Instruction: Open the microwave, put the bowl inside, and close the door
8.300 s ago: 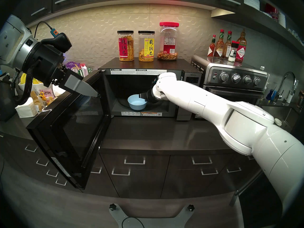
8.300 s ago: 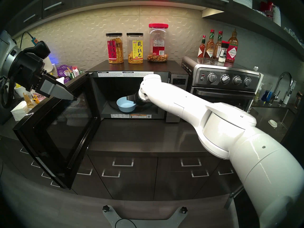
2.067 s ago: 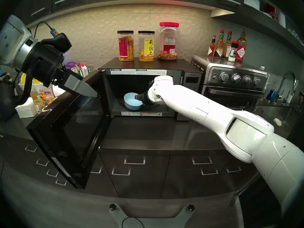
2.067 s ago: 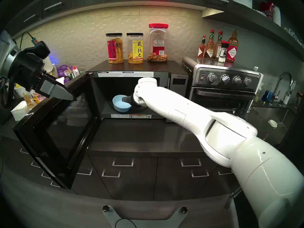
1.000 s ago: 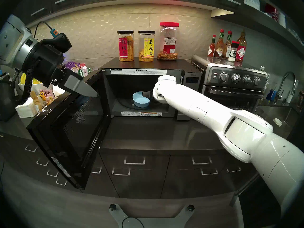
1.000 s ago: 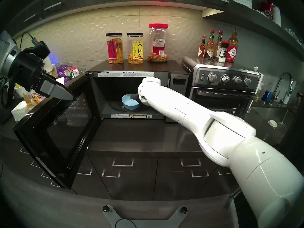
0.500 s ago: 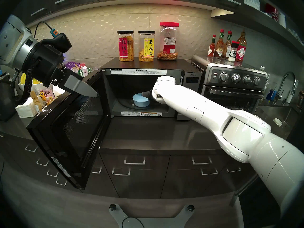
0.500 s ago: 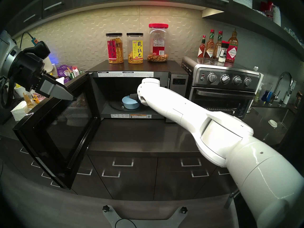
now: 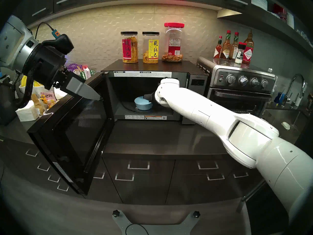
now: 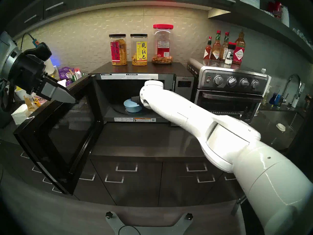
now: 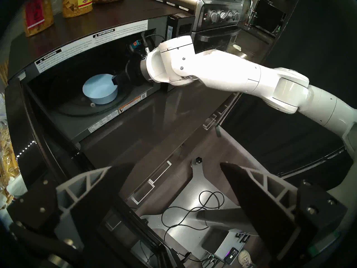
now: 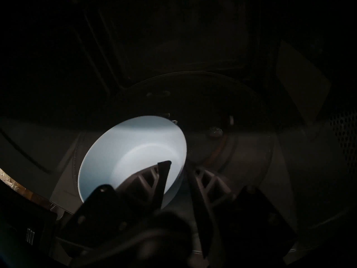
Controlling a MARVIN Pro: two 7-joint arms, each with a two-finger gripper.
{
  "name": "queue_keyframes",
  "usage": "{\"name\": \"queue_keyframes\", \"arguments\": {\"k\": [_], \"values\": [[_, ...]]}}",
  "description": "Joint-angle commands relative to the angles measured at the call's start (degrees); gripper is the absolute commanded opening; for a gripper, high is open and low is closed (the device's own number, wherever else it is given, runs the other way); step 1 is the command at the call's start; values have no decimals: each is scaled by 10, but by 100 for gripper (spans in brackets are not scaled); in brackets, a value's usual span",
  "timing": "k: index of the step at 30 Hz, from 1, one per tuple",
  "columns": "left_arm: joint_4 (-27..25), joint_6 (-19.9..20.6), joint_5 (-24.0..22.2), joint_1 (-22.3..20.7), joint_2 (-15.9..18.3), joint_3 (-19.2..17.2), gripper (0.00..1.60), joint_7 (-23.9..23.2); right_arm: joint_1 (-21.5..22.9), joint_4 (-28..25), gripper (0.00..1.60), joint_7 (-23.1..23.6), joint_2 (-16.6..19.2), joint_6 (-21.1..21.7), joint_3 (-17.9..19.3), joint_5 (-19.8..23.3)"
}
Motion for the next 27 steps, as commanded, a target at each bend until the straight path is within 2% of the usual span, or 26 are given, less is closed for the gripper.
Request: {"name": "queue_keyframes", "arguments": {"k": [1,2,3,4,5,6,11,14,16,17,19,27], "values": [[1,-1,-1,-1,-1,-5,160,-1,7,-32,85,-5,15,5,7,3],[1,-1,-1,-1,-1,-5,160,-1,6,-34,105,-6,16,6,7,3],[1,-1,-1,-1,-1,-5,160,-1,6,-36,113,-7,17,6,8,3],[1,-1,-1,-1,-1,-5,160,-1,6,-37,113,-7,18,7,8,2],[1,-1,-1,-1,-1,-5,160,-1,6,-39,140,-8,18,7,8,2],[1,-1,-1,-1,-2,-5,160,-1,6,-41,158,-9,20,8,9,2],[1,-1,-1,-1,-2,-5,160,-1,4,-53,160,-12,26,10,11,3],[1,-1,-1,-2,-1,-5,160,-1,-1,-84,160,-14,42,14,15,6],[1,-1,-1,-2,-1,-4,160,-1,0,-95,156,-13,47,18,17,8],[1,-1,-1,-2,-1,-4,160,-1,-5,-117,151,-20,57,18,19,10],[1,-1,-1,-2,-1,-4,160,-1,-4,-127,140,-20,61,22,21,13],[1,-1,-1,-2,-1,-4,160,-1,-15,-195,131,-29,94,40,27,28]]}}
